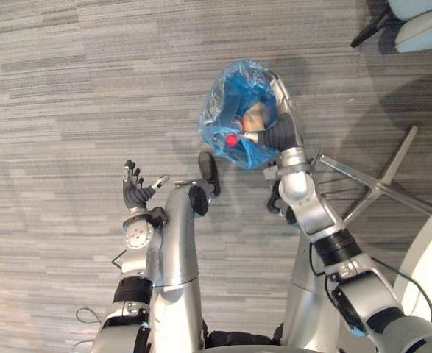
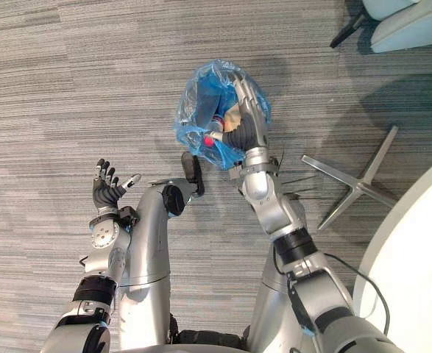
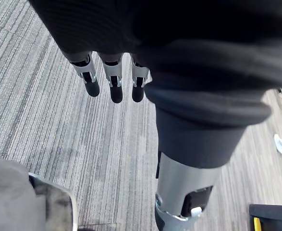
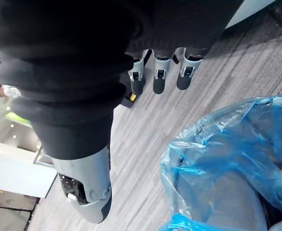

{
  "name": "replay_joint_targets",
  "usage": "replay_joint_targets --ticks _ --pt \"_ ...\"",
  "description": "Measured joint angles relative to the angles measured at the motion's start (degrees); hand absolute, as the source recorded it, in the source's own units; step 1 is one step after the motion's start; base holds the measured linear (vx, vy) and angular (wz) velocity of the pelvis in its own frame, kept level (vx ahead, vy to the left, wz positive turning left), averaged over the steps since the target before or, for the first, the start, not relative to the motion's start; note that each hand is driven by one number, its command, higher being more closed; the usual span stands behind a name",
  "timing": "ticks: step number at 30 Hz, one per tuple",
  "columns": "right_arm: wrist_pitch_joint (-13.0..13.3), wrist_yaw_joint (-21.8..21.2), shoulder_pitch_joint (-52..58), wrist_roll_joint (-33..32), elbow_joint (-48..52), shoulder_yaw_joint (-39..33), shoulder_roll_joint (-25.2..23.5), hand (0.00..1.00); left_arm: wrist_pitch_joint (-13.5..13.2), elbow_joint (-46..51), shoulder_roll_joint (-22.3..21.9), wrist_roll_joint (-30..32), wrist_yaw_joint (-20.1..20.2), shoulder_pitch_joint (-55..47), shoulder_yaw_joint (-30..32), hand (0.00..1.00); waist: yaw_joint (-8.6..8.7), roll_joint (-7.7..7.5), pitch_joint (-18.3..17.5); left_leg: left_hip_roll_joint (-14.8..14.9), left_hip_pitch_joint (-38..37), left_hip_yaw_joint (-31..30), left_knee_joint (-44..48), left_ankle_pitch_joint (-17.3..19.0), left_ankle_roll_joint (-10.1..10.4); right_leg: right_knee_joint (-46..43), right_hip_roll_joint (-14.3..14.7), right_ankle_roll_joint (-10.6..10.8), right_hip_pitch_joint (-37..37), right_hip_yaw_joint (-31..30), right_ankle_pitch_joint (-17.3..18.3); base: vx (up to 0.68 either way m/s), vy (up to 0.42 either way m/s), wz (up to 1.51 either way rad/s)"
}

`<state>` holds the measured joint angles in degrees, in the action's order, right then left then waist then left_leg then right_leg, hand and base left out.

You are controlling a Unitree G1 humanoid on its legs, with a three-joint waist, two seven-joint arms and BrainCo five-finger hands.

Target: Gather rubbish on tea table into small bin, then transfer packed bag to large trash can.

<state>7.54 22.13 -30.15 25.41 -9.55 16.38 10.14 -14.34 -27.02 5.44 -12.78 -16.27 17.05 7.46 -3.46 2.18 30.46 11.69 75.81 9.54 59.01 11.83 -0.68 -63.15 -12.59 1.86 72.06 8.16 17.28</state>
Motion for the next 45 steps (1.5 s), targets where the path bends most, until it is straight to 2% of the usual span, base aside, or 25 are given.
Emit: replay_joint_targets --ticks 4,7,10,13,14,20,25,29,34,39,42,45 --pt "0.95 -1.47 2.55 1.58 -0.71 0.42 -0.92 0.00 0.02 -0.72 0.09 0.00 0.03 0.00 0.66 0.00 0.42 -0.11 0.02 0.13 -0.33 -0.03 -0.18 0.05 -0.06 0.44 0.30 -0.09 -0.44 0.01 -0.08 -0.01 0.000 -0.02" --pt "0.86 -2.55 2.64 4.56 -7.11 0.56 -1.86 0.00 -0.02 -1.74 0.54 0.00 0.01 -0.01 1.26 0.00 1.16 -0.35 0.06 0.13 -0.34 -0.04 -0.47 0.05 -0.06 0.55 0.35 -0.09 -0.41 0.05 -0.05 -0.03 -0.006 0.00" --pt "-0.29 -3.59 0.11 6.81 -15.40 1.83 -1.83 0.00 -0.19 -1.75 0.68 -0.04 -0.01 0.02 1.86 0.00 1.14 -1.06 0.09 0.07 -0.01 0.04 -0.90 -0.01 0.05 0.58 0.34 0.14 0.23 0.00 0.13 -0.05 -0.018 0.01" --pt "-1.67 -3.79 -3.84 7.79 -22.02 3.58 -1.90 0.00 -0.41 -1.45 1.21 -0.10 0.08 0.62 1.85 0.00 1.10 -1.11 0.12 -0.04 1.34 0.03 -1.20 -0.26 0.42 0.43 0.16 0.12 1.64 0.12 0.16 -0.05 -0.015 0.06" --pt "-1.97 -4.33 -6.17 8.84 -24.83 4.55 -1.94 1.00 -0.40 -1.50 1.77 -0.10 0.09 1.11 1.84 0.00 1.08 -1.11 0.12 -0.19 2.07 0.03 -1.26 -0.42 0.65 0.24 -0.02 0.10 2.49 0.12 0.17 -0.04 -0.004 0.06" --pt "-4.03 -6.36 -13.30 9.45 -32.32 6.59 -2.44 1.00 -0.41 -1.95 2.29 -0.16 0.61 4.33 1.73 0.00 0.81 -1.11 0.12 -1.67 4.50 -0.80 -1.35 -1.39 0.37 -1.81 -0.73 -0.26 5.07 -0.44 0.82 -0.03 0.003 0.16" --pt "-4.08 -6.60 -14.19 8.02 -32.41 6.57 -2.36 1.00 -0.42 -1.92 2.33 -1.17 1.29 4.49 1.59 0.00 0.71 -1.10 0.12 -2.08 4.77 -1.25 -0.93 -1.44 0.49 -3.13 -1.14 -0.27 5.26 -0.44 2.03 -0.03 0.002 0.13" --pt "-3.96 -6.51 -14.24 5.06 -31.54 6.51 -2.01 1.00 -0.40 -1.91 2.35 -1.32 1.30 4.49 1.59 0.00 0.63 -1.09 0.11 -2.03 4.79 -1.38 -0.90 -1.52 0.63 -3.15 -1.04 -0.28 5.26 -0.40 2.04 -0.05 0.013 -0.01" --pt "-3.70 -6.31 -11.88 1.67 -24.36 5.71 -1.07 1.00 -0.24 -1.76 2.31 -1.28 1.35 4.49 1.38 0.00 0.47 -1.07 0.08 -1.96 4.61 -1.71 -0.51 -1.52 0.62 -3.24 -0.95 -0.28 4.70 -0.15 2.04 -0.04 0.017 -0.01" --pt "-3.21 -6.37 -5.27 -5.22 -12.40 1.79 -1.00 1.00 0.52 -1.94 0.21 -1.09 2.46 3.71 -1.20 0.00 -0.42 -1.19 -0.03 -2.04 -1.28 -2.53 -1.65 -1.48 0.63 -1.46 -0.79 -0.34 -2.32 1.12 2.12 -0.05 -0.001 0.06" --pt "-2.24 -7.36 0.79 -10.20 -5.67 1.46 -1.70 1.00 1.63 -1.95 -1.64 -0.37 3.12 0.26 -3.89 0.00 -0.27 -1.94 -0.43 -2.30 -8.88 -2.07 -6.25 -1.72 0.98 2.98 -0.94 -0.26 -10.35 2.52 1.91 -0.03 -0.063 0.20" --pt "-1.31 -8.26 8.56 -13.63 -0.59 1.72 -3.65 1.00 2.61 -1.94 -1.99 0.02 3.90 -5.22 -5.91 0.00 0.11 -3.00 -1.04 -2.65 -19.30 -1.52 -12.31 -2.39 1.95 9.30 -1.41 -0.57 -21.77 5.21 1.07 0.06 -0.083 0.28"
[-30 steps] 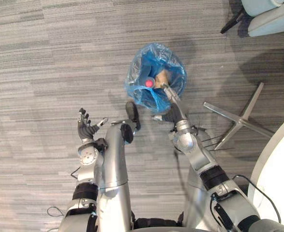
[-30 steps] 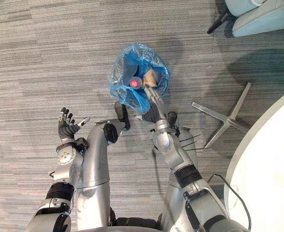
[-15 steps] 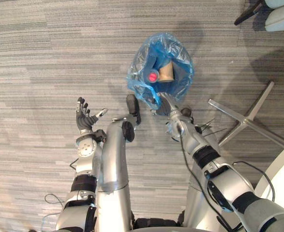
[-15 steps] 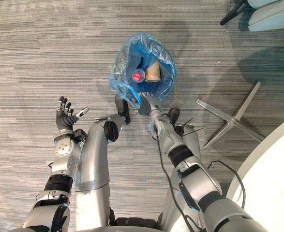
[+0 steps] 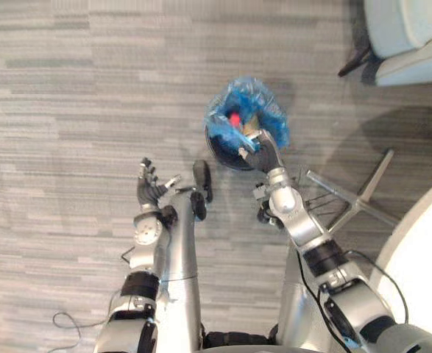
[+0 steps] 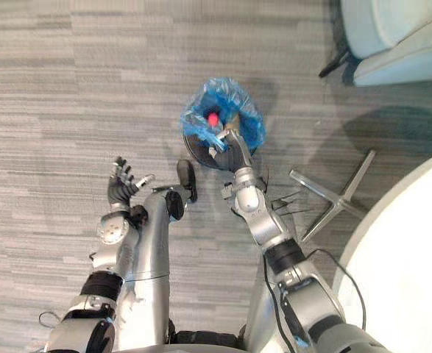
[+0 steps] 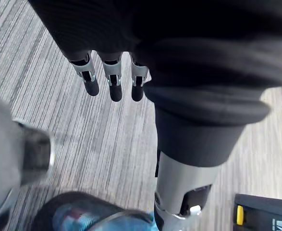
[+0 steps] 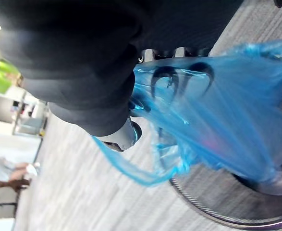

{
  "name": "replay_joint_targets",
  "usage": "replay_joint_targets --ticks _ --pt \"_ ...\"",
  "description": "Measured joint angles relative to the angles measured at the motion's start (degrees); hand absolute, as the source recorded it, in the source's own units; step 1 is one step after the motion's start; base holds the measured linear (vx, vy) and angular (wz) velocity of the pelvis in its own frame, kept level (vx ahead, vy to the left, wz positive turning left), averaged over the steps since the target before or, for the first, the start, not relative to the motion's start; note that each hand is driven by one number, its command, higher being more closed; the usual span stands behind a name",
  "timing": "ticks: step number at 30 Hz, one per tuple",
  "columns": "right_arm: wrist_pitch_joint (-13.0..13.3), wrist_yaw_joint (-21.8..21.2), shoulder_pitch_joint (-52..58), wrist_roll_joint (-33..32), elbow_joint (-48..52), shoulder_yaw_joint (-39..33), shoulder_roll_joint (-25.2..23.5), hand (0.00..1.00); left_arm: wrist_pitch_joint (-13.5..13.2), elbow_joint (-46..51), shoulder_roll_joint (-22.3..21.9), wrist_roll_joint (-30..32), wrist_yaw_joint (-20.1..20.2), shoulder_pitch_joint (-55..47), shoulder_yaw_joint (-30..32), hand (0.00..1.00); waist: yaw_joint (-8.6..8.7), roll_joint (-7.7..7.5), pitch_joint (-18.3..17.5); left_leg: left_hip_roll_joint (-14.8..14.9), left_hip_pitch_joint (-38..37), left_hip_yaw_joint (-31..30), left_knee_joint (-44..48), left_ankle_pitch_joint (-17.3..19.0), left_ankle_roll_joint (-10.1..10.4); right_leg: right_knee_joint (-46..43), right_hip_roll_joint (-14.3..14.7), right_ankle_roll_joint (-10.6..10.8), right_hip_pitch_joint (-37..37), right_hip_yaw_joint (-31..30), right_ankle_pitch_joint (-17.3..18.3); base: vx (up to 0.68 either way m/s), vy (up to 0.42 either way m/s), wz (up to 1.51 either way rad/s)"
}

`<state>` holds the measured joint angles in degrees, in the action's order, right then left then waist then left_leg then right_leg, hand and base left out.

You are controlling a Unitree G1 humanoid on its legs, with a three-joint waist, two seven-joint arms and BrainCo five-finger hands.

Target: Gather rubbish on tea table into small bin, then transfer packed bag to large trash can.

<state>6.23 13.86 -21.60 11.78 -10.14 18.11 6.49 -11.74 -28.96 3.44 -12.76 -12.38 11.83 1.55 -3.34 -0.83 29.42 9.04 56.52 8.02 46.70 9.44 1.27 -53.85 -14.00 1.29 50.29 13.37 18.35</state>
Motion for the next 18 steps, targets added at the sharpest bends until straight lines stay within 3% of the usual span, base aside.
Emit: replay_joint_targets --ticks 3,5,8,9,11,16,18 --pt "0.27 -0.61 6.81 -0.16 4.88 1.37 -1.59 1.00 0.04 -0.08 0.48 0.00 0.47 -6.83 -0.16 0.00 0.56 -1.44 -3.30 -0.08 -9.04 0.42 -5.12 -1.64 -0.32 6.43 0.67 0.73 -10.14 1.79 -0.88 0.11 -0.066 0.11" --pt "2.04 -1.37 8.55 -0.16 6.71 3.46 -2.44 1.00 0.05 -1.16 2.41 0.04 1.23 -9.86 -1.62 0.00 0.84 -2.65 -4.60 -0.82 -16.01 1.16 -9.87 -2.95 -0.44 11.75 1.19 1.36 -16.93 1.96 -2.25 0.13 -0.028 0.01" --pt "2.62 -3.12 8.61 -0.12 6.71 6.44 -2.03 1.00 0.02 -2.59 4.11 0.61 2.18 -12.12 -3.12 0.00 0.92 -2.58 -4.84 -1.04 -23.65 1.21 -14.96 -3.57 0.23 19.59 3.10 1.98 -25.24 1.99 -4.90 0.11 0.007 -0.12" --pt "3.09 -4.08 9.89 -0.08 6.44 7.25 -1.58 1.00 0.03 -3.57 4.93 1.64 2.42 -13.38 -4.05 0.00 0.96 -2.50 -6.60 -1.02 -26.00 1.27 -16.76 -3.68 0.26 23.02 3.91 2.17 -28.16 2.09 -6.07 0.10 0.035 -0.11" --pt "3.52 -4.52 10.93 0.04 5.84 7.27 -1.47 1.00 0.04 -4.08 5.34 2.47 2.56 -14.39 -5.02 0.00 0.94 -2.58 -8.14 -1.13 -27.73 1.69 -18.23 -4.25 -0.20 25.43 4.21 2.53 -30.12 2.04 -6.98 0.09 0.036 -0.09" --pt "3.71 -6.49 9.55 0.20 4.56 7.13 1.24 1.00 -0.05 -3.50 6.40 4.50 3.99 -17.51 -6.40 0.00 0.85 -2.05 -11.92 -1.24 -33.56 5.08 -23.20 -5.64 -1.05 36.95 6.63 3.09 -35.27 -3.07 -14.68 0.04 0.090 -0.57" --pt "3.75 -6.47 8.11 0.64 4.57 7.06 1.49 1.00 -0.08 -1.63 6.30 4.50 4.55 -17.49 -6.26 0.00 1.18 -1.91 -12.01 -1.05 -34.89 5.63 -24.92 -6.36 -2.31 36.45 6.45 2.01 -34.06 -4.08 -17.23 -0.10 0.074 -0.65"
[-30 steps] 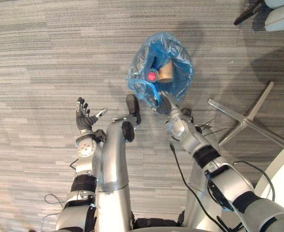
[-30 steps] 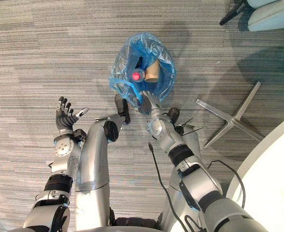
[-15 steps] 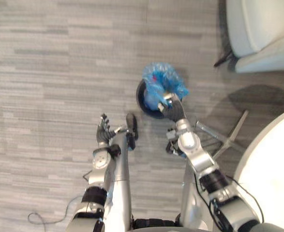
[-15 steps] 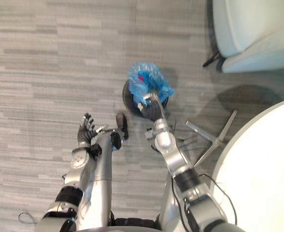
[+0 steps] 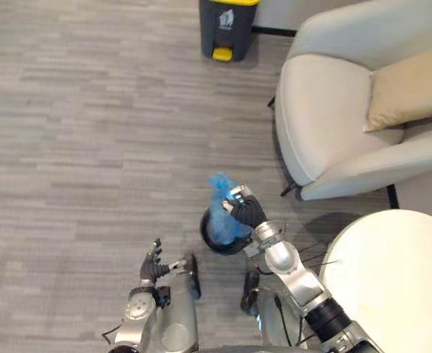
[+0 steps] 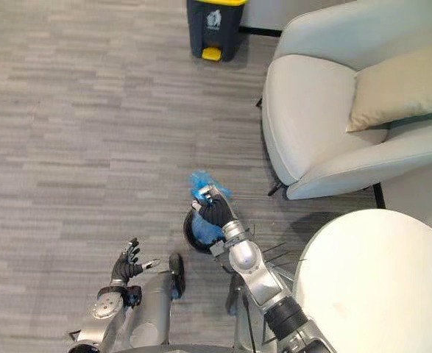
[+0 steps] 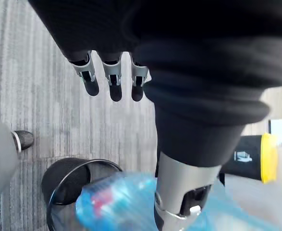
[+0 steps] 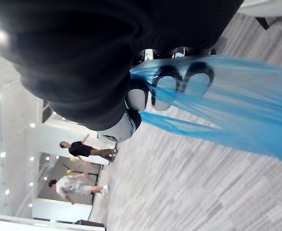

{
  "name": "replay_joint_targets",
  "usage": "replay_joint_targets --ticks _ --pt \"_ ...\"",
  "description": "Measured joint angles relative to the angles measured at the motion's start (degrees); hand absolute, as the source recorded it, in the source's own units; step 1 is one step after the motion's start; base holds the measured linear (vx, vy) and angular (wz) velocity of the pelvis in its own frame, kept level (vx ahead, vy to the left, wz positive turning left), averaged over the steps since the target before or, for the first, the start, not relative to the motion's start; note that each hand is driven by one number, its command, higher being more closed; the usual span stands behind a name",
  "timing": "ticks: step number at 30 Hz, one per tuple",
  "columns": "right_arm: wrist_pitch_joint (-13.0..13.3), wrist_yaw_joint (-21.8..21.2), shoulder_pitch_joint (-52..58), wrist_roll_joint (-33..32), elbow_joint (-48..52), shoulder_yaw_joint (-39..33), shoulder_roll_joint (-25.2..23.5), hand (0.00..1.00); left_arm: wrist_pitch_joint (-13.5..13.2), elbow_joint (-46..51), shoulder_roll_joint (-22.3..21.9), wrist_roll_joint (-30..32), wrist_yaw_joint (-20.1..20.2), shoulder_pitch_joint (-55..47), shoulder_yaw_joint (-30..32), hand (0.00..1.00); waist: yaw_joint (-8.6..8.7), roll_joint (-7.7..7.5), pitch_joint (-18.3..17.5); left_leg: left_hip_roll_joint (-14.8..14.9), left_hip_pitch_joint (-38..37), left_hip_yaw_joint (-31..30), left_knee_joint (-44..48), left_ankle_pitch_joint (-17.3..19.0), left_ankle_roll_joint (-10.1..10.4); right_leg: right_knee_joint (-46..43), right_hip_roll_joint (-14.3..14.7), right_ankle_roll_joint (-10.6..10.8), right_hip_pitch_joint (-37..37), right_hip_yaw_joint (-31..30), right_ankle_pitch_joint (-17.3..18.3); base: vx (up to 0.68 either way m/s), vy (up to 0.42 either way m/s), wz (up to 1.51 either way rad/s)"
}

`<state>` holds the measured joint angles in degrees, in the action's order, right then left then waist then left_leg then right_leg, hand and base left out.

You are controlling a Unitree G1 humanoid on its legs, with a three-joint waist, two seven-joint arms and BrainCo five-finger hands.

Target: Gather rubbish on tea table into small bin, then transfer packed bag to large trash can.

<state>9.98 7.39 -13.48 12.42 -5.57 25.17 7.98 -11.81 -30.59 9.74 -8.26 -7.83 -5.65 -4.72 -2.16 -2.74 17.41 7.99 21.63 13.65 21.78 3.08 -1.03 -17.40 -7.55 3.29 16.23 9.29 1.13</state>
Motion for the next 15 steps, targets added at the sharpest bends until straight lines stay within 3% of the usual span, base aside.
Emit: replay_joint_targets --ticks 1,2,5,8,10,11,13,15 --pt "0.00 0.00 -0.08 -0.01 0.00 0.02 0.16 1.00 -0.08 0.53 -0.05 0.01 0.16 0.08 0.18 0.00 0.07 0.09 0.09 0.05 -0.83 0.89 -0.99 -0.38 -1.13 -3.67 -0.30 -0.49 0.32 0.47 2.00 -0.16 0.003 -0.16" --pt "0.00 -0.08 -0.06 -0.02 -0.01 0.11 0.57 1.00 -0.34 1.18 -0.02 0.04 0.18 0.05 0.58 0.00 0.14 0.15 0.11 -0.16 -2.26 0.71 -1.28 -0.61 -1.87 -14.96 -0.92 -1.87 0.43 0.66 6.78 -0.16 -0.018 0.09" --pt "1.05 0.01 -0.03 -0.03 0.67 -0.04 0.21 1.00 -0.39 3.83 0.06 0.12 0.18 -1.76 2.19 0.00 -0.17 0.04 -0.58 -1.27 -3.50 -2.33 -1.12 -0.97 -2.57 -28.34 1.22 0.50 -5.27 0.84 11.36 -0.15 -0.079 0.47" --pt "1.26 0.07 -0.13 -0.01 2.42 -0.20 1.48 1.00 -0.26 6.81 -0.65 0.64 0.08 -3.68 3.11 0.00 -1.62 1.28 -1.42 -2.74 -1.64 -5.50 -3.21 -3.78 -1.42 -20.20 3.75 0.82 -9.37 0.10 15.73 -0.24 -0.112 0.53" --pt "1.32 0.17 -1.12 -0.06 2.92 -0.84 3.04 1.00 -0.26 11.26 -1.83 1.71 0.17 -6.50 3.02 0.00 -3.52 1.62 -3.85 -3.50 0.75 -6.15 -10.75 -9.08 0.68 -7.81 5.82 -2.89 -10.16 0.10 19.27 -0.25 -0.090 0.13" --pt "1.35 0.18 -2.06 -0.11 2.91 -1.45 4.28 1.00 -0.08 11.56 -3.05 1.79 0.19 -6.63 2.83 0.00 -3.33 3.85 -3.65 -2.98 1.33 -7.86 -12.99 -11.60 1.30 -6.21 7.40 -3.15 -9.90 0.71 18.13 -0.25 -0.092 0.26" --pt "1.20 0.25 -2.71 -0.59 2.83 -2.50 6.52 1.00 0.11 14.28 -3.73 1.79 0.21 -7.89 1.54 0.00 -3.39 5.36 -3.97 -2.32 0.39 -10.61 -18.52 -14.51 4.59 -6.51 9.07 -4.42 -8.76 2.53 16.78 -0.27 -0.121 0.48" --pt "1.02 0.33 -4.33 -0.72 3.37 -3.06 8.50 1.00 0.09 18.76 -3.40 1.79 0.21 -8.41 -0.04 0.00 -2.80 5.18 -4.02 -1.96 -0.10 -8.78 -20.95 -10.80 8.28 -5.50 8.64 -6.27 -8.63 5.13 14.70 -0.22 -0.082 0.67"
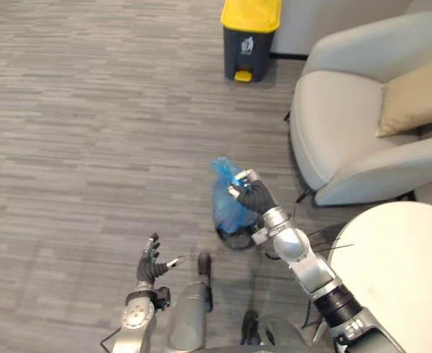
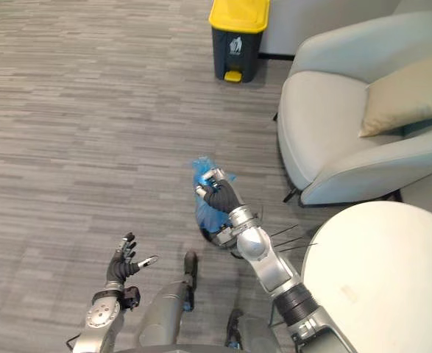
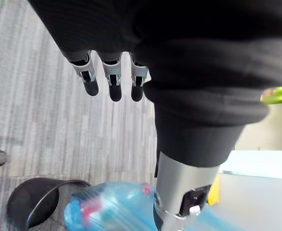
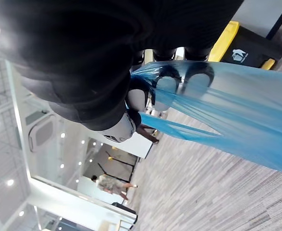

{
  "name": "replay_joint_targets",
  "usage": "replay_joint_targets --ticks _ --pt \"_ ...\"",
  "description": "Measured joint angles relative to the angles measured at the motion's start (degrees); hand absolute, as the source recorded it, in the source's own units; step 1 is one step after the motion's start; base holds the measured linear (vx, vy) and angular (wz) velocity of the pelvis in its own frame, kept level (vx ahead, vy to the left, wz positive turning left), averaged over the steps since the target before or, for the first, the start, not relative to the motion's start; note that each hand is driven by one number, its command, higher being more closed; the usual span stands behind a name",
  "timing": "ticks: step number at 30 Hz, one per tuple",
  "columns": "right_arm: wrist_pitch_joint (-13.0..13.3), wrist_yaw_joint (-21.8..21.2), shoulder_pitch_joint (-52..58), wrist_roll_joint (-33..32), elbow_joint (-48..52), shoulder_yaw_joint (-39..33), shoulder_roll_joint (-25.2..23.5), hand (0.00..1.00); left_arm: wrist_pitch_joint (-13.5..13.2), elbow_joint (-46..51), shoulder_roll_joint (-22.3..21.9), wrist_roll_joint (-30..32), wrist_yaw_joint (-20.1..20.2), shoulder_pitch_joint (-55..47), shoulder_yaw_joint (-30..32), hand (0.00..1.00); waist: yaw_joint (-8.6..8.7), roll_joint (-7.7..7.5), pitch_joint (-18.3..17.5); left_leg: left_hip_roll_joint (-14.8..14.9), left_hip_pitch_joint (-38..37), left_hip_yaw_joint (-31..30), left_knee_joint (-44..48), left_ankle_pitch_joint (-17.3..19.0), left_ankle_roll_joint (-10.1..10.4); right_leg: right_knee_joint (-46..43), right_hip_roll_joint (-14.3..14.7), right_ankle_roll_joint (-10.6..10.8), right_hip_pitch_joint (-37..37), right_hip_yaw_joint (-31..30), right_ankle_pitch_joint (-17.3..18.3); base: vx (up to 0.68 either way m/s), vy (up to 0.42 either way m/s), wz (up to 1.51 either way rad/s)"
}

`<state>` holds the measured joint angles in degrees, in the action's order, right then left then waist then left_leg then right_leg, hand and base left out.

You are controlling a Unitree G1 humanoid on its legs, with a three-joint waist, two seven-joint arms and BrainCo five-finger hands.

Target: Gather rubbish on tea table into small bin, then transfer packed bag to large trash can.

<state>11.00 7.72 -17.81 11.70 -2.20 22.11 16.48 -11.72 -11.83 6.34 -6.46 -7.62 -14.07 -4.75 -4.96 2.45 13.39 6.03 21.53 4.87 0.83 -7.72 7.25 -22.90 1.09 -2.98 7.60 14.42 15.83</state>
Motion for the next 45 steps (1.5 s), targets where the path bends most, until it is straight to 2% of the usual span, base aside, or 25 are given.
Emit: replay_joint_targets --ticks 1,2,3,4,5,7,8,9,11,17,22,24,28,33,34,37,39,41,45 --pt "0.03 0.02 -1.11 -0.07 0.51 -1.01 1.02 1.00 -0.12 1.15 0.32 0.06 0.12 1.12 -1.14 0.00 0.55 -0.64 0.05 -0.09 2.13 2.24 4.13 3.37 -1.37 1.28 -1.17 -0.37 0.09 1.96 -0.42 -0.22 -0.004 0.88" --pt "0.01 0.04 -2.71 -0.68 0.75 -2.37 1.57 1.00 -0.45 1.87 0.97 0.53 0.23 2.35 -2.44 0.00 1.19 -1.19 0.24 -0.10 4.22 4.45 13.20 5.55 -5.54 1.45 -3.01 -0.77 0.23 3.51 -1.32 -0.25 -0.003 0.86" --pt "0.04 0.03 -3.15 -1.55 2.12 -3.17 2.16 1.00 -0.58 2.47 1.09 0.72 0.44 2.98 -2.64 0.00 1.47 -1.18 0.12 0.37 3.94 5.71 21.69 7.82 -8.12 2.14 -4.11 -0.86 0.12 4.34 -2.32 -0.26 -0.002 0.63" --pt "0.05 0.04 -3.15 -2.36 3.47 -3.35 2.95 1.00 -0.92 3.21 1.26 0.72 0.41 3.04 -2.48 0.00 1.95 -1.01 0.00 1.30 2.57 6.16 26.25 9.31 -8.54 3.06 -4.35 -0.78 -0.25 4.65 -3.11 -0.21 0.024 0.41" --pt "0.21 -0.20 -3.16 -2.91 5.19 -3.25 3.25 1.00 -1.69 3.54 1.68 0.74 0.31 3.32 -2.47 0.00 2.66 -0.56 -0.51 2.58 -0.33 5.82 29.22 12.47 -7.51 4.53 -4.28 -0.70 -0.59 5.27 -4.29 -0.16 0.050 0.32" --pt "0.80 -0.37 -3.20 -4.37 7.00 -3.41 4.00 1.00 -1.91 3.50 2.17 0.98 0.18 4.98 -2.73 0.00 3.37 -0.25 -0.89 3.09 -5.21 4.82 26.18 15.53 -4.35 6.56 -4.12 -0.32 -0.68 6.22 -5.75 -0.11 0.078 0.44" --pt "1.20 -0.52 -3.32 -5.05 8.03 -3.95 4.62 1.00 -1.97 3.44 3.05 1.13 0.03 7.81 -3.98 0.00 4.40 -0.34 -1.06 2.62 -9.11 4.37 16.29 16.36 -2.46 8.99 -4.12 0.38 -0.91 7.66 -7.66 -0.12 0.093 0.56" --pt "1.21 -0.70 -3.37 -5.50 8.00 -4.10 4.63 1.00 -1.98 3.26 3.88 1.72 0.05 9.53 -4.91 0.00 4.15 -1.33 -1.45 1.65 -9.75 4.40 12.90 13.59 -2.35 10.88 -4.55 0.93 -0.86 7.65 -9.29 -0.09 0.070 0.47" --pt "1.22 -1.79 -3.74 -6.72 8.04 -3.93 3.80 1.00 -2.04 3.27 4.86 3.44 -0.05 11.67 -6.47 0.00 4.03 -2.26 -2.32 0.29 -11.12 4.56 9.27 11.25 -3.24 13.56 -4.97 1.53 -1.37 7.67 -11.38 -0.06 0.096 0.12" --pt "1.53 -4.60 -7.92 -9.46 9.59 -0.57 3.25 1.00 -1.83 3.22 5.78 9.33 -0.08 14.89 -7.58 0.00 4.18 -3.37 -5.12 -2.14 -13.57 6.89 5.00 8.63 -5.21 18.40 -5.93 3.27 -2.37 4.38 -16.13 -0.03 0.121 -0.17" --pt "1.94 -8.13 -9.97 -11.42 10.87 4.97 4.37 1.00 -1.81 0.57 7.72 11.99 0.10 19.64 -10.73 0.00 4.44 -3.87 -7.43 -3.11 -15.82 8.58 2.10 7.40 -6.01 19.98 -6.15 3.72 -2.97 1.05 -18.37 -0.04 0.089 -0.19" --pt "2.05 -9.19 -11.84 -11.73 10.88 5.90 4.60 1.00 -1.80 -0.05 8.81 12.73 0.86 20.59 -11.83 0.00 4.77 -4.53 -7.91 -3.34 -16.44 9.24 1.05 7.06 -6.32 21.46 -6.13 4.31 -3.54 -1.22 -19.08 -0.06 0.073 -0.16" --pt "2.21 -9.26 -15.17 -13.40 10.88 6.73 4.98 1.00 -1.80 -2.44 9.33 14.05 1.59 20.67 -13.73 0.00 5.65 -5.05 -8.26 -3.63 -17.45 9.55 -1.03 5.67 -6.43 22.36 -5.98 4.28 -3.65 -2.38 -19.90 -0.07 0.013 -0.07" --pt "2.14 -9.46 -17.75 -14.08 10.80 12.18 3.83 1.00 -1.08 -5.01 8.94 18.43 1.35 22.13 -15.93 0.00 5.47 -5.05 -8.85 -3.75 -19.90 9.49 -6.30 2.35 -6.19 23.27 -5.16 4.26 -4.00 -3.29 -20.46 -0.05 0.000 -0.04" --pt "2.13 -9.65 -18.59 -14.10 10.77 12.96 3.65 1.00 -1.03 -5.09 8.66 18.65 1.28 22.25 -16.10 1.00 5.45 -5.05 -8.85 -3.71 -19.96 9.49 -6.31 2.31 -6.13 23.31 -5.11 4.24 -4.06 -3.31 -20.51 0.00 0.000 0.00" --pt "1.98 -10.46 -23.80 -14.42 8.33 16.78 2.01 1.00 -1.04 -5.09 7.26 20.21 1.01 23.24 -17.39 1.00 4.81 -5.01 -9.50 -3.54 -20.35 9.41 -6.52 2.17 -5.94 24.14 -4.83 4.17 -4.84 -3.34 -20.81 0.00 0.000 0.00" --pt "1.58 -10.46 -26.14 -14.43 4.37 17.20 -1.57 1.00 -1.04 -5.23 5.91 20.79 0.93 24.96 -18.91 1.00 3.93 -5.03 -9.74 -3.33 -20.58 9.12 -6.64 2.02 -5.72 24.36 -4.55 4.07 -5.31 -3.30 -20.90 0.00 -0.002 0.05" --pt "1.29 -10.46 -27.72 -14.42 2.01 17.49 -3.96 1.00 -1.07 -5.33 5.25 20.76 0.33 25.43 -19.53 1.00 3.87 -5.09 -9.77 -3.16 -20.56 8.80 -6.65 1.85 -5.50 24.40 -4.35 4.06 -5.41 -3.30 -20.91 0.00 -0.004 0.07" --pt "1.30 -10.34 -28.11 -14.46 1.21 20.29 -5.16 1.00 -1.07 -5.35 4.83 20.54 -1.38 25.45 -20.27 1.00 4.02 -5.15 -9.85 -2.95 -20.47 8.57 -6.67 1.64 -5.26 24.72 -4.09 3.80 -5.52 -3.30 -21.09 0.00 -0.001 0.01"
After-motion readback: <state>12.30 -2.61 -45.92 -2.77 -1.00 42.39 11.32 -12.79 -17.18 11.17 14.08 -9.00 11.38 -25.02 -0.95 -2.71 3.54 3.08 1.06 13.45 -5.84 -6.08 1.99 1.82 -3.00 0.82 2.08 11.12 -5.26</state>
